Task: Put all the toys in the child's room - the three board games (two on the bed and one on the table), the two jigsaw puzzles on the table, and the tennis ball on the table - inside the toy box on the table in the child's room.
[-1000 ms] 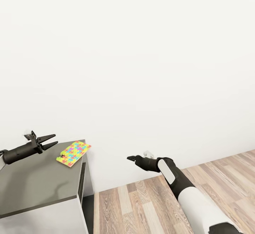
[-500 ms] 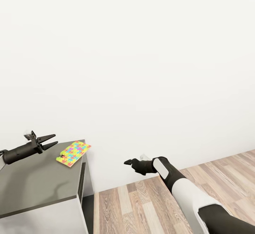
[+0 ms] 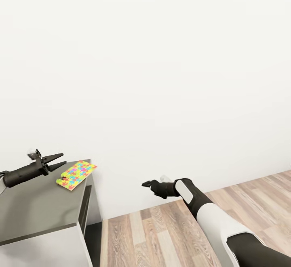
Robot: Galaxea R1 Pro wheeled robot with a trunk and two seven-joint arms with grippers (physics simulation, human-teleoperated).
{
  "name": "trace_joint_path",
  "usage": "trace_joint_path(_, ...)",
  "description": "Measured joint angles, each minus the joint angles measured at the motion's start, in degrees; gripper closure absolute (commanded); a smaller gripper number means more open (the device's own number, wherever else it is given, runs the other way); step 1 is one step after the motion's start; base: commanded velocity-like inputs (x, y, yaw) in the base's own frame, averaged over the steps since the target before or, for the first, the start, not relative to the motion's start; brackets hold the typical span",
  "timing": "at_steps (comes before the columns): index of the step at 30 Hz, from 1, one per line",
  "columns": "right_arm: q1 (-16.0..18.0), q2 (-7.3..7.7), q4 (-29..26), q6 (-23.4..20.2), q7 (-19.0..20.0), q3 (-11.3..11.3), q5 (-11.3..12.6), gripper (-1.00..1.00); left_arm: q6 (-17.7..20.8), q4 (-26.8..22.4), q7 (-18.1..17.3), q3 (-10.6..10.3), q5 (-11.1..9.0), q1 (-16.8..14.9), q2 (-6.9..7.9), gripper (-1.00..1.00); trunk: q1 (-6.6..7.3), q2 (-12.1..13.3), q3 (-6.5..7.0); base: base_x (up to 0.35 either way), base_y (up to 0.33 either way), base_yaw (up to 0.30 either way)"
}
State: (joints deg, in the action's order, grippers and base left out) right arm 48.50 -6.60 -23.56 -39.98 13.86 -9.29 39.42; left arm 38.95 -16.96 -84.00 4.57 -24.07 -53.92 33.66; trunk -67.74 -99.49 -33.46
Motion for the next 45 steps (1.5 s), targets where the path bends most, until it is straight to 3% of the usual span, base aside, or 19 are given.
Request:
trace_joint_path(24,-0.02,-0.32,-0.59,0.35,-0.02,-0.07,-0.11,-1.00,0.00,0.09,-0.03,0.09,0.03,-0.01,0.10,-1.00,0.00,0.00,-0.06,0.000,-0.056,0.009)
trace_joint_path(36,-0.02,-0.37,-0.59,0.29,0.04,-0.08,-0.12,-1.00,0.57,-0.10,-0.26,-0.06,-0.06,0.02,0.18,-1.00,0.00,0.00,-0.79,0.000,0.000,0.114)
trace_joint_path(40,-0.02,-0.24,-0.59,0.28,0.06,-0.09,-0.12,-1.00,1.65,-0.87,-1.46,-0.75,-0.06,0.06,0.48,-1.00,0.00,0.00,-1.14,0.000,0.000,0.097)
trace_joint_path(43,-0.02,-0.14,-0.61,0.30,0.07,-0.12,-0.12,-1.00,3.00,-2.61,-5.53,-2.06,0.02,0.48,0.74,-1.00,0.00,0.00,-1.41,0.000,0.000,0.091)
trace_joint_path(45,-0.02,-0.01,-0.91,0.31,0.07,-0.14,-0.12,-1.00,3.66,-5.31,-5.77,-3.86,-0.06,1.49,1.21,-1.00,0.00,0.00,-1.59,0.000,0.000,0.089)
